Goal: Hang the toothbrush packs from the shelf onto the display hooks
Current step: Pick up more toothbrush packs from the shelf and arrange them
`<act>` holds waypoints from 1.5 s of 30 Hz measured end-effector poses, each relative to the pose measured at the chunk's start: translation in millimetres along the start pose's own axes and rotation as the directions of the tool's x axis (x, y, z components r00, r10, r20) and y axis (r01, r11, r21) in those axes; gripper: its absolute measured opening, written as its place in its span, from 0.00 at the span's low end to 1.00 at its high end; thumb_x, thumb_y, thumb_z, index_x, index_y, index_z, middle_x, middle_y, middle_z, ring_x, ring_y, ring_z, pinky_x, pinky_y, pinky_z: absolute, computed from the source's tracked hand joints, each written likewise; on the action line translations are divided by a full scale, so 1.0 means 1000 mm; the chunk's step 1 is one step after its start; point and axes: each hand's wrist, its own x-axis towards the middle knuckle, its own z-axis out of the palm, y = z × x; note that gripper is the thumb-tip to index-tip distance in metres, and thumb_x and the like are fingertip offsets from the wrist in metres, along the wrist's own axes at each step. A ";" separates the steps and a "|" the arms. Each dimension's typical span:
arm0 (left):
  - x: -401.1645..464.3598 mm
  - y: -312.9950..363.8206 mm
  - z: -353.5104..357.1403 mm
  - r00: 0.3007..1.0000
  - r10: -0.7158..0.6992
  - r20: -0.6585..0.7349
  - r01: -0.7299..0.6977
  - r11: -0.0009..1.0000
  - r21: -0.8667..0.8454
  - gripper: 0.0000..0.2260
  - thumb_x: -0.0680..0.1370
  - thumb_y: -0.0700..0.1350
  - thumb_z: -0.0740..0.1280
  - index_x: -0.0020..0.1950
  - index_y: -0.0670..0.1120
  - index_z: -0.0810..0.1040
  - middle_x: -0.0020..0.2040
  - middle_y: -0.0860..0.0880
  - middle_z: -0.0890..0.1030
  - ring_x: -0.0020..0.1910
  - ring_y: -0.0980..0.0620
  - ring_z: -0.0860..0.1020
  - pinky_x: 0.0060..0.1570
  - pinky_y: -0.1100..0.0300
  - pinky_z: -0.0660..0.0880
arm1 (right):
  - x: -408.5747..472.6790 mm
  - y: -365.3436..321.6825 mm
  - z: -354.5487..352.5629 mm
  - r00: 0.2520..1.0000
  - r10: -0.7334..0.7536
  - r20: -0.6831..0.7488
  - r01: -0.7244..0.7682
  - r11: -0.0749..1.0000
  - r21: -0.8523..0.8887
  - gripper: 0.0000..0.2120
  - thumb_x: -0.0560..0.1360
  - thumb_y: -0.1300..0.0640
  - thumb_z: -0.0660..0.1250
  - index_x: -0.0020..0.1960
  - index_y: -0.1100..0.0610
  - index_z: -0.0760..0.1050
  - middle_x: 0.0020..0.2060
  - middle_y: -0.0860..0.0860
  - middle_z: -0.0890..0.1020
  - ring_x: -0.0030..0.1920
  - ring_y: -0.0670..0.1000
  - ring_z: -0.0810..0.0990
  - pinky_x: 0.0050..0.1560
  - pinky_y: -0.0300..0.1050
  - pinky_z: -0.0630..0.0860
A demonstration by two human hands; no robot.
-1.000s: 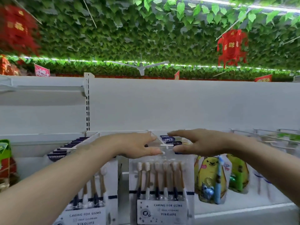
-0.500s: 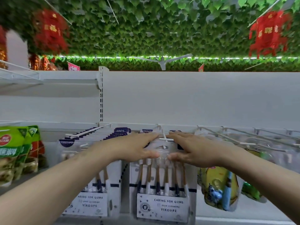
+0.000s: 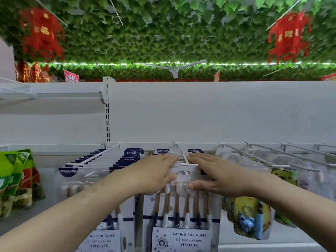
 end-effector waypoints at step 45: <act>0.088 -0.044 -0.008 0.943 -0.105 0.316 0.248 0.855 -0.456 0.42 0.71 0.77 0.42 0.79 0.57 0.59 0.79 0.51 0.61 0.77 0.50 0.61 0.76 0.51 0.55 | 0.059 0.027 -0.010 0.960 0.258 0.106 -0.279 0.894 0.350 0.32 0.82 0.35 0.40 0.80 0.47 0.58 0.79 0.46 0.61 0.79 0.48 0.58 0.78 0.45 0.52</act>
